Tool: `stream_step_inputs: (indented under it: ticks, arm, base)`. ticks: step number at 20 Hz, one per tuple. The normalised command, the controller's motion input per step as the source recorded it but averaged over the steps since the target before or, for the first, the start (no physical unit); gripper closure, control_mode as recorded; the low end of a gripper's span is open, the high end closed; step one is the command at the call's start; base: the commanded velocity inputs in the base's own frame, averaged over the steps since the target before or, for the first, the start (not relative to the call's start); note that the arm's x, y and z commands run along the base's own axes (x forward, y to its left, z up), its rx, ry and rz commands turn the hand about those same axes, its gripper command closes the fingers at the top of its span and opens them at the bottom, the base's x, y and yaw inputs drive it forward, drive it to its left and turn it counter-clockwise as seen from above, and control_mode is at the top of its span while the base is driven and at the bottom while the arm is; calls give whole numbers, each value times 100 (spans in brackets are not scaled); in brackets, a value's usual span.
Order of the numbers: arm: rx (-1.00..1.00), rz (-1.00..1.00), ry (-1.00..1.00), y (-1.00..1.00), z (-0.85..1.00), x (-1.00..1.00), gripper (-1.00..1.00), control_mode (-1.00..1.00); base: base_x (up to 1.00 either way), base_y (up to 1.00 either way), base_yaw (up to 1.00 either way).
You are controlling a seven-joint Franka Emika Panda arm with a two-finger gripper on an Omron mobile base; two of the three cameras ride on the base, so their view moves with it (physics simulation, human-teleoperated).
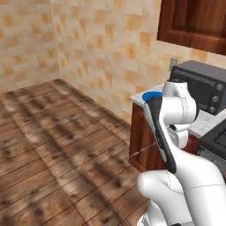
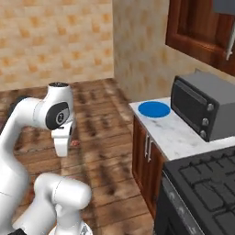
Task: Place the cold items (bell pepper and pear) from the fridge in one tupperware on the dining counter. Place the warm items (kebab skewer and hot dog) in the stove area in another tupperware.
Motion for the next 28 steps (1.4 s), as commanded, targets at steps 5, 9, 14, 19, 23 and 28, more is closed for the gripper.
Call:
stream_step_inputs:
  ticks: [5,9,14,19,23,28]
  arm:
    - [0,0,0,0,0,0,100,100]
    - [0,0,0,0,0,0,100,100]
    - [0,0,0,0,0,0,100,100]
    - [0,0,0,0,0,0,100,100]
    - [0,0,0,0,0,0,100,100]
    - [0,0,0,0,0,0,100,100]
  base:
    - [61,16,76]
    - [98,19,44]
    - [100,83,0]
    - [100,57,3]
    - [100,6,24]
    - [100,1,43]
